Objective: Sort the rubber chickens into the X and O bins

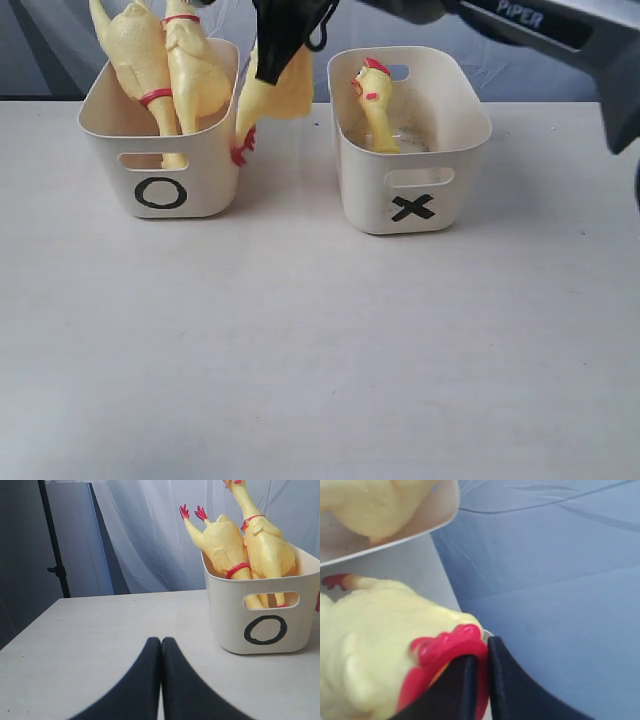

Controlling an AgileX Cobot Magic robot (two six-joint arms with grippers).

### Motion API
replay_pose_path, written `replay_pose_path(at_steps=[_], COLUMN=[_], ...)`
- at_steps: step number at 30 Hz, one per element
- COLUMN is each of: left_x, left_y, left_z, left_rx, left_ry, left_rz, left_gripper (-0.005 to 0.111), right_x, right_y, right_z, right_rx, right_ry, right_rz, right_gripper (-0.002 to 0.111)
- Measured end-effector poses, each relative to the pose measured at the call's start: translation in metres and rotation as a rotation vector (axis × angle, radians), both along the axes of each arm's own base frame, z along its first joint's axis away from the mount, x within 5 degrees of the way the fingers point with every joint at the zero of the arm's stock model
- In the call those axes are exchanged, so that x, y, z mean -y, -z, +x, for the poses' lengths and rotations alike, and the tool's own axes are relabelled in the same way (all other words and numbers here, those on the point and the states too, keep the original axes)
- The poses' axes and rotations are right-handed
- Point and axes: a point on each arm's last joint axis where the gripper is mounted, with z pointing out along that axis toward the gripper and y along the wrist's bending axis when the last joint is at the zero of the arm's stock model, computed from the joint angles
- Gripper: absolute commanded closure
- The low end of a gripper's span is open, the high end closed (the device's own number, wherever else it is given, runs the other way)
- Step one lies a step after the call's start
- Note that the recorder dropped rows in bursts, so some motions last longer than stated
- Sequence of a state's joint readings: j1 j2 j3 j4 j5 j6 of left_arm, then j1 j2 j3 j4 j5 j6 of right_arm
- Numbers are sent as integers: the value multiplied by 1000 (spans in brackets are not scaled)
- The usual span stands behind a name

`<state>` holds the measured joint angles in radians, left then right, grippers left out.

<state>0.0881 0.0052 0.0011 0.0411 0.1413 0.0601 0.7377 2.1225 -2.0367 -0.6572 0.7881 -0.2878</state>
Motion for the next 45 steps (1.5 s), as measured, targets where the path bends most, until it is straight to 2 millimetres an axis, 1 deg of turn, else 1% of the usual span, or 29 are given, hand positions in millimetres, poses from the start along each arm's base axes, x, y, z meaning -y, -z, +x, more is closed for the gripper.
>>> replay_pose_path(at_steps=[4,5,6,7,8,9,10,13,15,17,19,22,23,24,25,26,28,29,31,32,33,34,35,36,38,40,42,43,45], left_x=[0,0,0,0,0,0,0,0,0,0,0,0,0,0,0,0,0,0,0,0,0,0,0,0,0,0,0,0,0], left_y=[0,0,0,0,0,0,0,0,0,0,0,0,0,0,0,0,0,0,0,0,0,0,0,0,0,0,0,0,0], left_z=[0,0,0,0,0,0,0,0,0,0,0,0,0,0,0,0,0,0,0,0,0,0,0,0,0,0,0,0,0], left_rx=[0,0,0,0,0,0,0,0,0,0,0,0,0,0,0,0,0,0,0,0,0,0,0,0,0,0,0,0,0], left_ry=[0,0,0,0,0,0,0,0,0,0,0,0,0,0,0,0,0,0,0,0,0,0,0,0,0,0,0,0,0], left_rz=[0,0,0,0,0,0,0,0,0,0,0,0,0,0,0,0,0,0,0,0,0,0,0,0,0,0,0,0,0], left_gripper=[107,107,107,107,107,107,107,107,107,107,107,107,107,107,107,107,107,107,107,107,107,107,107,107,107,107,107,107,107], right_x=[22,35,42,53,59,71,77,105,121,136,148,156,156,159,158,159,158,157,155,155,156,157,160,161,168,172,173,174,179], right_y=[-25,-30,-33,-36,-38,-43,-47,-62,-64,-62,-58,-48,-44,-42,-38,-35,-32,-30,-31,-33,-40,-45,-58,-65,-90,-100,-102,-104,-115], right_z=[1,4,6,10,13,17,18,24,26,29,29,26,26,26,25,25,24,23,21,20,15,12,6,1,-16,-23,-26,-28,-42], right_rx=[29,27,26,26,32,51,63,87,83,61,-1,-123,-166,-196,-239,-264,-301,-318,-339,-344,-343,-337,-317,-306,-268,-258,-262,-261,-259], right_ry=[75,118,140,181,204,253,281,388,446,508,561,581,577,577,566,563,549,541,531,531,529,528,524,521,514,515,522,529,537], right_rz=[26,23,26,36,39,61,82,165,158,137,112,108,123,137,151,157,161,169,196,202,222,231,250,262,298,308,308,317,367], right_gripper=[109,109,109,109,109,109,109,109,109,109,109,107,101,92,80,68,25,22,38,50,52,52,51,47,41,40,41,43,47])
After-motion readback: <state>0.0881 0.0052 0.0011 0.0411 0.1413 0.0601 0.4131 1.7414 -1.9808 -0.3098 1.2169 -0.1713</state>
